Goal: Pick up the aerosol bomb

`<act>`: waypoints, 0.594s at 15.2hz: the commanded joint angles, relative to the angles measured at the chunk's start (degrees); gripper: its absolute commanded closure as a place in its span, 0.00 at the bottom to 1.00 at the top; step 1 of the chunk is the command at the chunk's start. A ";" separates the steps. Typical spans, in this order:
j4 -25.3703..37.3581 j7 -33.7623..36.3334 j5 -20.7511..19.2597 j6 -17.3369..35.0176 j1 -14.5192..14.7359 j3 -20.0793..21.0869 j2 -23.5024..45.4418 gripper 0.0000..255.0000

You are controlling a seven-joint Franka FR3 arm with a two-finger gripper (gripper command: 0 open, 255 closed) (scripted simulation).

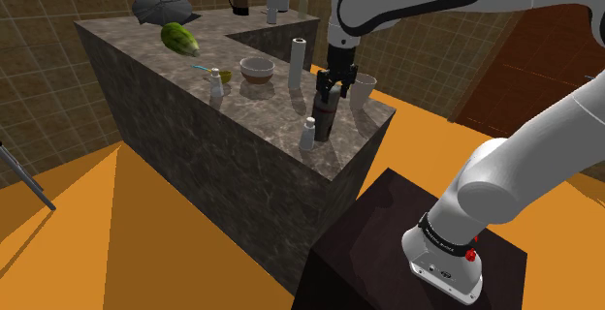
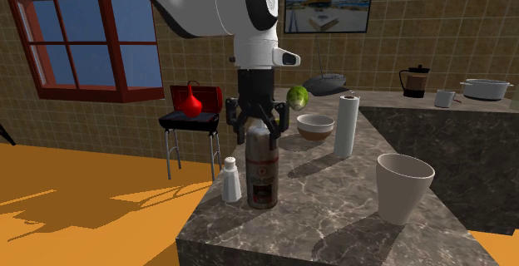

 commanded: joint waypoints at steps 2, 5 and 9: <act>1.49 0.01 0.02 -1.98 0.02 0.04 -0.33 1.00; 3.42 -0.04 0.04 -4.32 0.02 0.05 -0.74 1.00; 6.16 -0.12 0.06 -7.43 0.03 0.06 -1.11 1.00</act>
